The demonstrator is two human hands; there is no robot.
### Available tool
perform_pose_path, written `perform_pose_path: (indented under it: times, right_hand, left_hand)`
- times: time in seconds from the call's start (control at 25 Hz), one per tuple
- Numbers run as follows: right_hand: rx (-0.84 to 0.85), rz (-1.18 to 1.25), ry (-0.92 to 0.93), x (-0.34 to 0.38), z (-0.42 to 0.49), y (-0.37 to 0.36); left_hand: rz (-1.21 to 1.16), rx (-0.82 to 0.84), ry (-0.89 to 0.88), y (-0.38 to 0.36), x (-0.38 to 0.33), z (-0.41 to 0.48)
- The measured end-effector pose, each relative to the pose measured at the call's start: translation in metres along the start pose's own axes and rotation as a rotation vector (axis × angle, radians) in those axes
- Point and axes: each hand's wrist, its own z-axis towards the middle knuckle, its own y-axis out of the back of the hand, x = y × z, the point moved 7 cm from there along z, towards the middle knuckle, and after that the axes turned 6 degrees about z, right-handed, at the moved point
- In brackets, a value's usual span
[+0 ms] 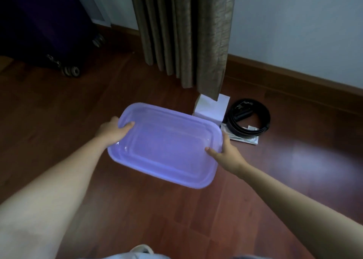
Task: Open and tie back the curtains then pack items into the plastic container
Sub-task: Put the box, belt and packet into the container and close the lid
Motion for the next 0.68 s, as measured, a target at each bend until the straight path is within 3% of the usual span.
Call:
perform_pose_path:
  times: [0.16, 0.36, 0.56, 0.68]
  right_hand:
    - [-0.092, 0.094, -0.007, -0.035, -0.036, 0.039]
    - [-0.283, 0.266, -0.086, -0.113, -0.086, 0.107]
    - [-0.437, 0.387, -0.086, -0.168, -0.123, 0.12]
    - [-0.519, 0.475, -0.067, -0.186, -0.122, 0.112]
  left_hand:
    - [-0.109, 0.194, -0.177, -0.008, -0.021, -0.026]
    - [0.0, 0.354, -0.426, -0.083, -0.094, -0.067]
    - [0.128, 0.293, -0.635, -0.115, -0.131, -0.084]
    - [0.258, 0.357, -0.632, -0.125, -0.143, -0.078]
